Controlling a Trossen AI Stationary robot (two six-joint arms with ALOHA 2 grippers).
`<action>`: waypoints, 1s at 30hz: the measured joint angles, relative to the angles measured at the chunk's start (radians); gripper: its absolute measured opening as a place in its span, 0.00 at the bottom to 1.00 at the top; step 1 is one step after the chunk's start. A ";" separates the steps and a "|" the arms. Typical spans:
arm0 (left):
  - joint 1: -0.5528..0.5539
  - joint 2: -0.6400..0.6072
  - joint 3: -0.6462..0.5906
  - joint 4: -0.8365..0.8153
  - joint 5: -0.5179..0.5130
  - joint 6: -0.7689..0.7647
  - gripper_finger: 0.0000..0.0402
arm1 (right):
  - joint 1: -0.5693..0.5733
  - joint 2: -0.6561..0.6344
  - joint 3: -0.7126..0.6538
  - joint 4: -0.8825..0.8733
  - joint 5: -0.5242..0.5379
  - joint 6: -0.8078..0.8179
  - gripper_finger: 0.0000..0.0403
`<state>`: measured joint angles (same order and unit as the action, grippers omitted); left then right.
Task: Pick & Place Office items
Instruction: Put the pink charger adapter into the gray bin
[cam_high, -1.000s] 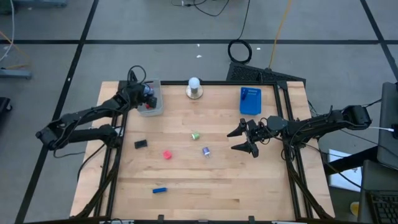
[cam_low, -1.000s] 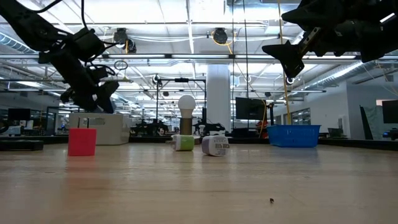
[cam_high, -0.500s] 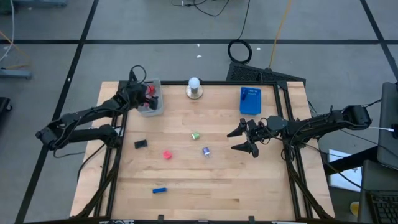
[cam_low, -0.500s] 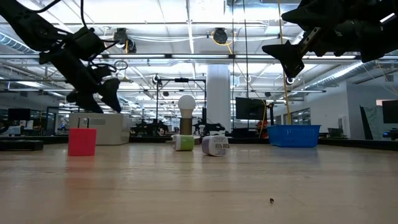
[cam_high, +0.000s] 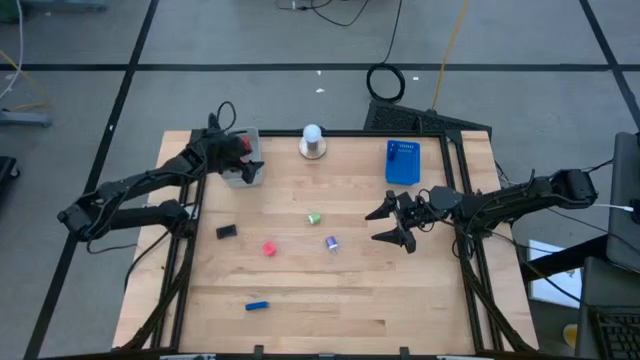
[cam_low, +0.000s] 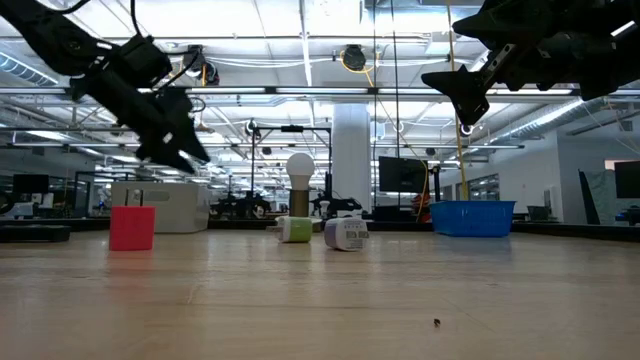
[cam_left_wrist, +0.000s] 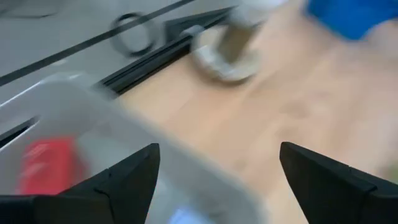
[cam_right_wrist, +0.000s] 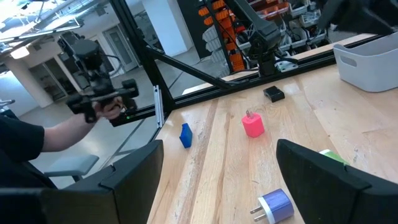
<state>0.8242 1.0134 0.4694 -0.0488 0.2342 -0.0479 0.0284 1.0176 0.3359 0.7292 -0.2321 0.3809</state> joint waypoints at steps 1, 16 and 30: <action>0.000 0.000 0.019 -0.007 0.057 0.011 0.81 | 0.000 0.000 0.000 0.000 0.000 0.000 0.75; -0.059 -0.001 0.150 -0.053 0.667 0.211 0.75 | 0.000 0.000 0.000 0.000 0.000 0.000 0.75; -0.151 -0.006 0.150 -0.056 0.661 0.224 0.29 | 0.000 0.000 0.000 0.000 0.000 0.000 0.75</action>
<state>0.6730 1.0070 0.6193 -0.1046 0.8954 0.1762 0.0284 1.0176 0.3359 0.7288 -0.2321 0.3809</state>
